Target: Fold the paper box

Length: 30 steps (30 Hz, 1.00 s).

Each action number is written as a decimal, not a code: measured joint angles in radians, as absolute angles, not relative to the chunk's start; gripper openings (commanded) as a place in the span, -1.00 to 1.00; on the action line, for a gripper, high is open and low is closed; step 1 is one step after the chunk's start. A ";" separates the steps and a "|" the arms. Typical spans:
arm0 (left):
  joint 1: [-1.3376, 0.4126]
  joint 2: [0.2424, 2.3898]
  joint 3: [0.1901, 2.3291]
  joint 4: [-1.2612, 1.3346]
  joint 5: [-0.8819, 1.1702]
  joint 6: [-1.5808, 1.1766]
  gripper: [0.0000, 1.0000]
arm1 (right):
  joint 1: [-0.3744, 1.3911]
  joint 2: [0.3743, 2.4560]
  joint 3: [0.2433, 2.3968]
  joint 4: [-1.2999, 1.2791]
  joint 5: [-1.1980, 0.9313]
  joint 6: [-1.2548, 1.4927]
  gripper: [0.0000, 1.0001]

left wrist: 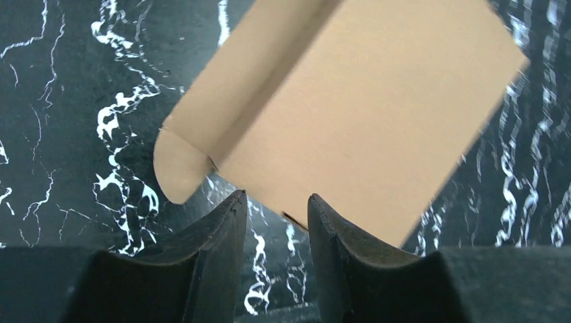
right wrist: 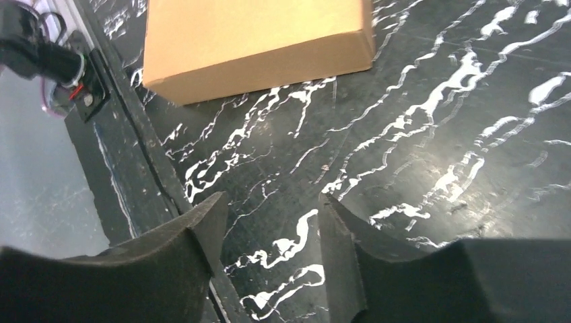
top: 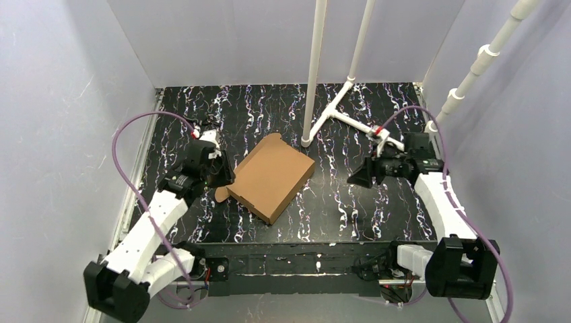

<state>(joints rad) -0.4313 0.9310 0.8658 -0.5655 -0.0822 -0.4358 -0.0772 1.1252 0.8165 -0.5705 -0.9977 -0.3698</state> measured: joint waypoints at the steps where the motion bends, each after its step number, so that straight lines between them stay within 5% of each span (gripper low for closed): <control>1: -0.390 0.957 0.849 -0.544 -0.069 -0.447 -0.31 | -0.028 1.126 0.817 -0.568 -0.965 -0.381 -0.18; 4: -0.273 1.055 0.816 -0.461 -0.017 -0.472 -0.86 | 0.093 1.145 0.823 -0.574 -0.883 -0.418 -0.50; 6: -0.220 1.107 0.801 -0.418 -0.006 -0.487 -1.00 | 0.150 1.176 0.830 -0.574 -0.837 -0.439 -0.58; 20: -0.171 1.293 0.672 -0.246 0.201 -0.511 -1.00 | 0.389 1.269 0.746 -0.341 -0.544 -0.314 -0.74; 30: -0.613 1.272 0.564 -0.062 0.250 -0.697 -1.00 | 0.343 1.228 0.745 -0.311 -0.322 -0.266 -0.67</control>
<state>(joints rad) -0.6128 1.2720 0.5644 -0.0616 0.2504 -0.6971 0.3431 1.2282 0.7452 -0.3115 -0.3222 -0.2657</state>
